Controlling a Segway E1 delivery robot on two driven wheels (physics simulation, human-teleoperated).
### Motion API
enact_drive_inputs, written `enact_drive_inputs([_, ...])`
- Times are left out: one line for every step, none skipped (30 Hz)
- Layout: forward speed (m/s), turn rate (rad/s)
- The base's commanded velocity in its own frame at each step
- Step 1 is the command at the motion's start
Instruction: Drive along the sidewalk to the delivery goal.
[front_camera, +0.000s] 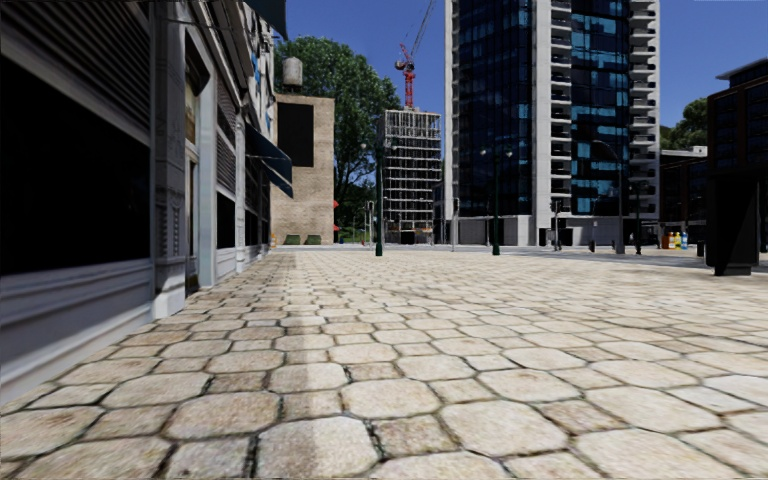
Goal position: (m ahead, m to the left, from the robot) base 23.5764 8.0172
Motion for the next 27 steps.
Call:
enact_drive_inputs([2.0, 0.0])
enact_drive_inputs([2.0, 0.0])
enact_drive_inputs([2.0, 0.0])
enact_drive_inputs([2.0, 0.0])
enact_drive_inputs([2.0, 0.0])
enact_drive_inputs([2.0, 0.0])
enact_drive_inputs([2.0, 0.0])
enact_drive_inputs([2.0, 0.0])
enact_drive_inputs([2.0, 0.0])
enact_drive_inputs([2.0, 0.0])
enact_drive_inputs([2.0, 0.0])
enact_drive_inputs([2.0, 0.0])
enact_drive_inputs([2.0, 0.0])
enact_drive_inputs([2.0, 0.0])
enact_drive_inputs([2.0, 0.0])
enact_drive_inputs([2.0, 0.0])
enact_drive_inputs([2.0, 0.0])
enact_drive_inputs([1.95, 0.0])
enact_drive_inputs([1.95, 0.0])
enact_drive_inputs([1.85, 0.0])
enact_drive_inputs([1.77, 0.0])
enact_drive_inputs([2.0, 0.0])
enact_drive_inputs([2.0, 0.0])
enact_drive_inputs([2.0, 0.0])
enact_drive_inputs([2.0, 0.0])
enact_drive_inputs([2.0, 0.0])
enact_drive_inputs([2.0, 0.0])
